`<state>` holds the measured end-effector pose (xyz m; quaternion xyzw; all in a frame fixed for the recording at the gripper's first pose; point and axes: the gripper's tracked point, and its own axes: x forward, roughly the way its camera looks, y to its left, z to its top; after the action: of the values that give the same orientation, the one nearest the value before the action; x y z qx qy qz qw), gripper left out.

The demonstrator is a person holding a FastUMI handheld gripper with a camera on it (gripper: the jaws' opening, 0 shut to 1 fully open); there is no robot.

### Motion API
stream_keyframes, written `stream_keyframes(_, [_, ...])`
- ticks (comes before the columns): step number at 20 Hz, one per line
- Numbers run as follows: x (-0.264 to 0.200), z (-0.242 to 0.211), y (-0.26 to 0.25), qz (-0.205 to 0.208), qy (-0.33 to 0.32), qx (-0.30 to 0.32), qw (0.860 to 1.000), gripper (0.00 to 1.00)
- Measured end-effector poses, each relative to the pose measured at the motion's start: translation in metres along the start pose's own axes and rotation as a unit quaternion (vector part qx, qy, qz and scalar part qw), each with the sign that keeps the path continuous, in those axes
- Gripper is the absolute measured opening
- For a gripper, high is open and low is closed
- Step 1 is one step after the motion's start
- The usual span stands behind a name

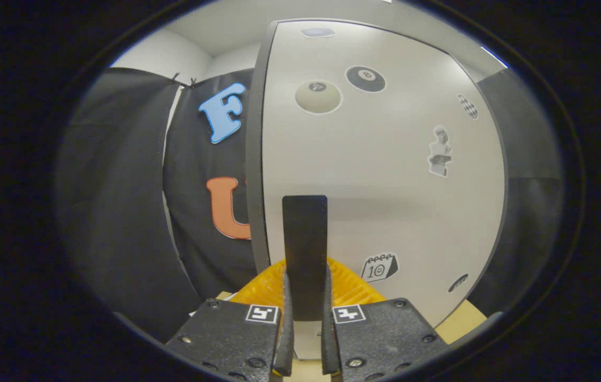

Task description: Open the shoe cabinet door, grab the shoes and put them into the shoe cabinet, then close the shoe cabinet door.

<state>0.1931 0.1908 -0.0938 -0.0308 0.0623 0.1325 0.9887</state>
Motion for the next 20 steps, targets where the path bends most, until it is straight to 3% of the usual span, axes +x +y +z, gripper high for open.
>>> stream_keyframes(6, [-0.049,0.000,0.002,0.075,0.006,-0.003,0.997,0.21])
stream_keyframes(20, [-0.117,-0.007,-0.027,0.158,0.017,-0.010,0.987,0.21])
